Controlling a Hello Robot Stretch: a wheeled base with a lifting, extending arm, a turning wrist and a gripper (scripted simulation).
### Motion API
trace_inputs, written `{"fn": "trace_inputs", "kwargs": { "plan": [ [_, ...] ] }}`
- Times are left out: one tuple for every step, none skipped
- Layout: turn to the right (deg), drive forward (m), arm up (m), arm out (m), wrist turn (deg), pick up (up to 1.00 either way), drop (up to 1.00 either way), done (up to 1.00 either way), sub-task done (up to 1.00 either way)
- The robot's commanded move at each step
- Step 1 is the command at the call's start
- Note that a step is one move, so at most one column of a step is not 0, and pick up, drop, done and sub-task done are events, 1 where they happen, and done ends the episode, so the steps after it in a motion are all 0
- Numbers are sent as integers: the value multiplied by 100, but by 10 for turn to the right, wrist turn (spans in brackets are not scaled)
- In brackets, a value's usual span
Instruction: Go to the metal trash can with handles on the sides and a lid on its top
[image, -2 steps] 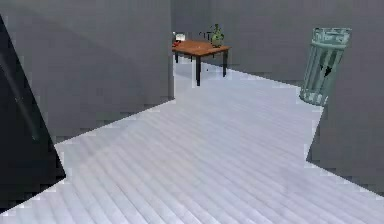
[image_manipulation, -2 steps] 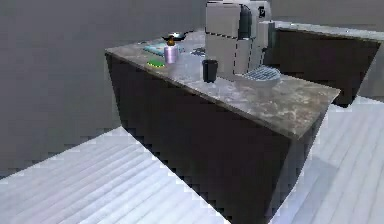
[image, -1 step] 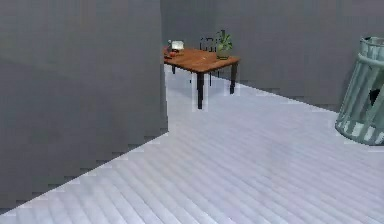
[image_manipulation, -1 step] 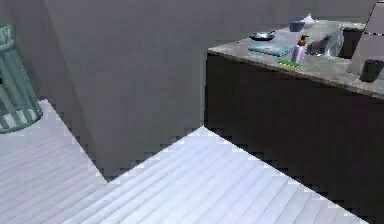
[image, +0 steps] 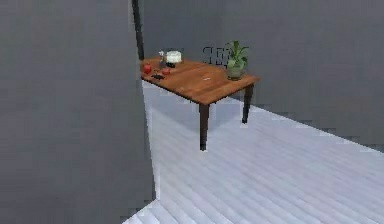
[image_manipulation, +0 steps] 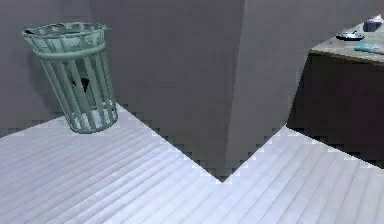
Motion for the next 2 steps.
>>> {"fn": "trace_inputs", "kwargs": {
  "plan": [
    [30,0,0,0,0,0,0,0,0],
    [0,100,0,0,0,0,0,0,0]
  ]
}}
